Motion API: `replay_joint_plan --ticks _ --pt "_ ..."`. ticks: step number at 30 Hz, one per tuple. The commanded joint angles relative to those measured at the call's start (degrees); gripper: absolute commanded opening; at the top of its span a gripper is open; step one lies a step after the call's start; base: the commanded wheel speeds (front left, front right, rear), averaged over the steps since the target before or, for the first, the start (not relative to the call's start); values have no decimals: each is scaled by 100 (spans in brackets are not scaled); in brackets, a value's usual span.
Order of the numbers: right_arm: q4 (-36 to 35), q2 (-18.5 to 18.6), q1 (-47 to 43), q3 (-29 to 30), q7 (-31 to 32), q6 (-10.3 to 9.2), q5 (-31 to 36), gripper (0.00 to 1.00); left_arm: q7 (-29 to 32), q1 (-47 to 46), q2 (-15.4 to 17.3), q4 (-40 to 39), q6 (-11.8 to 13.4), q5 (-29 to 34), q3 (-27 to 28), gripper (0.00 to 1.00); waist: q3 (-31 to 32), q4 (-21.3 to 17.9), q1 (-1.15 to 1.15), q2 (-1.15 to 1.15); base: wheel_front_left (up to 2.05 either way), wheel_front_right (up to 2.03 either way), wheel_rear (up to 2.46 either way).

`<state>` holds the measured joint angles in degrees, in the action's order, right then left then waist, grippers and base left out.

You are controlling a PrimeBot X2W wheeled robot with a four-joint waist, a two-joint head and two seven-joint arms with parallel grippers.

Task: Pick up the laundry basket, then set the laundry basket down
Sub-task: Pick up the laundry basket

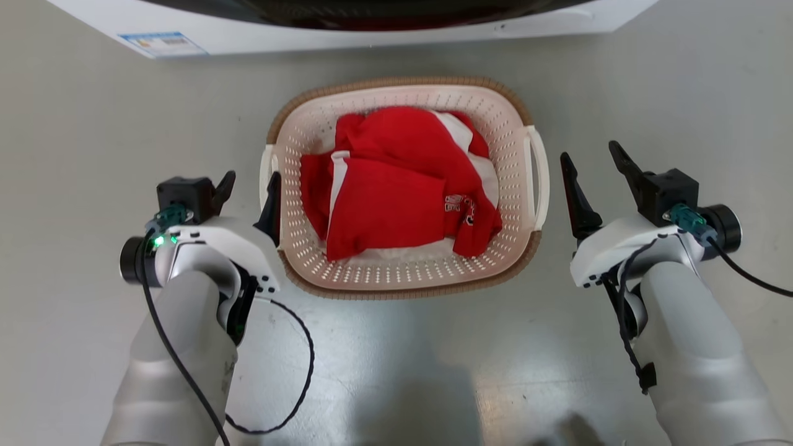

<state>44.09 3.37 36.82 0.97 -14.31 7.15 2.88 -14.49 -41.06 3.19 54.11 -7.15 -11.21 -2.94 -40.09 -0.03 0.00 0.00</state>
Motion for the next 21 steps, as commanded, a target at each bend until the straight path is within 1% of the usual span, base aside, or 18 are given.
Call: replay_joint_plan --ticks 1,5,10,13,21 --pt "-34 -48 -12 -168 -69 34 -32 100 -51 -61 124 -35 -34 -45 65 100 -133 4 0 0 0 0 0" --pt "65 -48 122 -278 -69 34 -100 100 -51 -237 109 140 -34 -24 -91 100 -366 35 0 0 0 0 0" --pt "214 -48 261 -334 -69 34 -115 100 -51 -402 119 334 -19 48 -130 100 -559 71 0 0 0 0 0" --pt "302 -49 338 -338 -69 34 -137 100 -51 -491 130 437 24 96 -145 100 -657 95 0 0 0 0 0" --pt "541 -49 522 -262 -69 34 -146 100 -51 -706 122 624 16 170 -235 100 -907 157 0 0 0 0 0"
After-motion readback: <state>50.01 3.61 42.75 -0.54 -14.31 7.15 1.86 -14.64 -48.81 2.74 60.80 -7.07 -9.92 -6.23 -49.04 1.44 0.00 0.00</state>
